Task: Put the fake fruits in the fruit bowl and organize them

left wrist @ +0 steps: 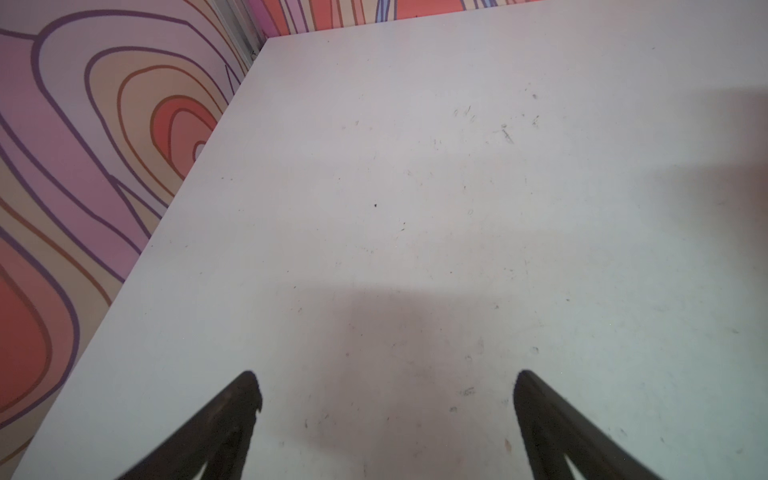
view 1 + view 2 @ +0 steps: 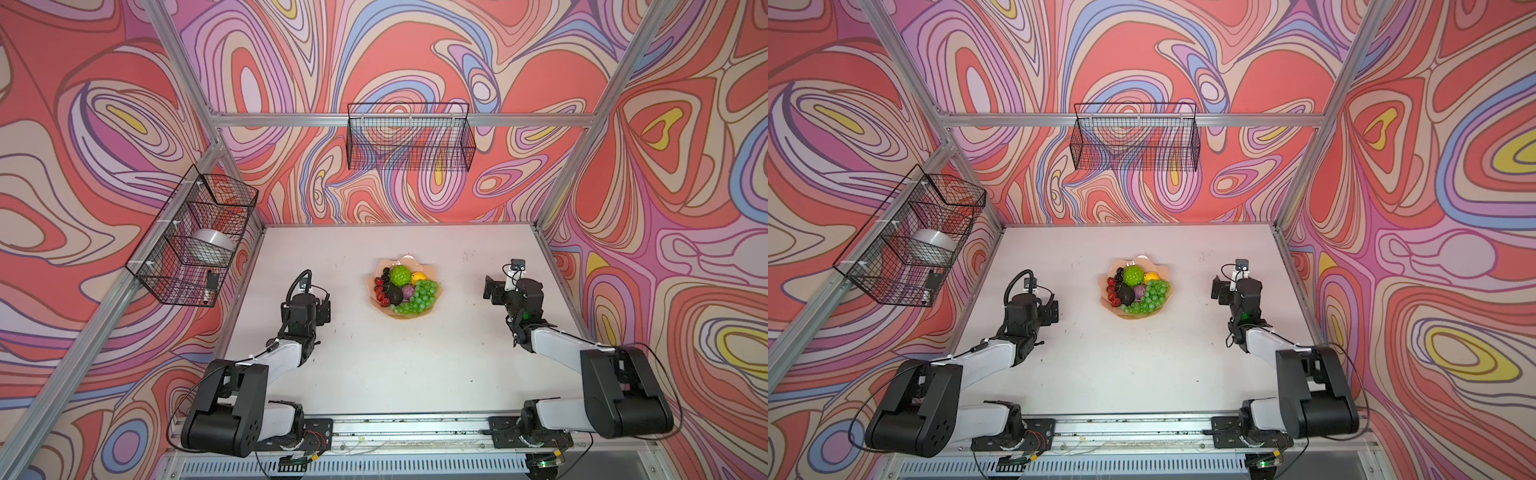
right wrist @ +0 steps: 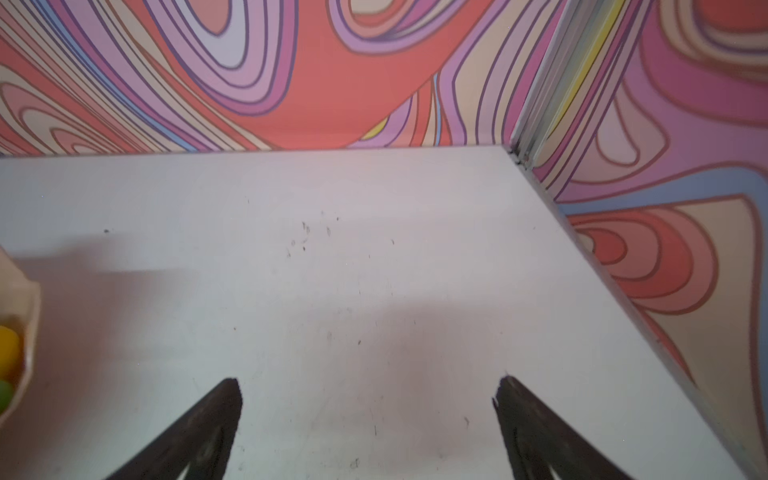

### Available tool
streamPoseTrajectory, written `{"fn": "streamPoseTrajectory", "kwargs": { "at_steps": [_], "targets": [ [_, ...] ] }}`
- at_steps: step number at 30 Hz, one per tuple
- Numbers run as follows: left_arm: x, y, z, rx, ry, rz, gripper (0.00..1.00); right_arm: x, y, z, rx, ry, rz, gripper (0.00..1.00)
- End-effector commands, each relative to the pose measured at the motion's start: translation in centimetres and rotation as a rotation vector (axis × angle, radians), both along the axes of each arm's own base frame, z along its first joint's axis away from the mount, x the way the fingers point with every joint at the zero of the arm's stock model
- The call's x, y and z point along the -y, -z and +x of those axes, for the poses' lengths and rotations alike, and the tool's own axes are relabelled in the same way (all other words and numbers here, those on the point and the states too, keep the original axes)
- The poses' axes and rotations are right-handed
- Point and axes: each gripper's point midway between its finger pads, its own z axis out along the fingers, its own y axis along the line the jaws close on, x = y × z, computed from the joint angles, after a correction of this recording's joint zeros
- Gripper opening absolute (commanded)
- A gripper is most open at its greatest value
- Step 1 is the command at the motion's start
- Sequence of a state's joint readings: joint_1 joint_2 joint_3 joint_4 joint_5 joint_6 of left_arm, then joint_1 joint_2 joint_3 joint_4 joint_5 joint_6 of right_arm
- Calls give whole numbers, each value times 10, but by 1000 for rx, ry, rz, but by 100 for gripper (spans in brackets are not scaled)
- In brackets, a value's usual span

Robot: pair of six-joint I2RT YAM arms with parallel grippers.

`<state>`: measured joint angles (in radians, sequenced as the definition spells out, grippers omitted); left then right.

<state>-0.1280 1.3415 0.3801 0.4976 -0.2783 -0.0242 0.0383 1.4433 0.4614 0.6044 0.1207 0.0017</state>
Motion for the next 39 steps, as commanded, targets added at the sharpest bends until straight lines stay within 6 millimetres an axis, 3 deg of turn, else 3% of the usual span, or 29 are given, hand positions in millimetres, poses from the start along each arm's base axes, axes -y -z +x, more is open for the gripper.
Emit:
{"fn": "streamPoseTrajectory", "kwargs": {
  "at_steps": [1, 5, 10, 17, 39],
  "targets": [
    [3, -35, 26, 172, 38, 13, 100, 0, -15, 12, 150, -18, 34, 98],
    [0, -24, 36, 166, 51, -33, 100, 0, 2, 21, 117, -34, 46, 98],
    [-11, -11, 33, 195, -1, -50, 100, -10, 16, 13, 158, -107, 48, 98],
    [-16, -11, 35, 195, -17, -61, 100, 3, 24, 29, 84, -39, 64, 98],
    [-16, -12, 34, 201, -17, -62, 100, 4, 22, 29, 87, -38, 55, 98]
  ]
}}
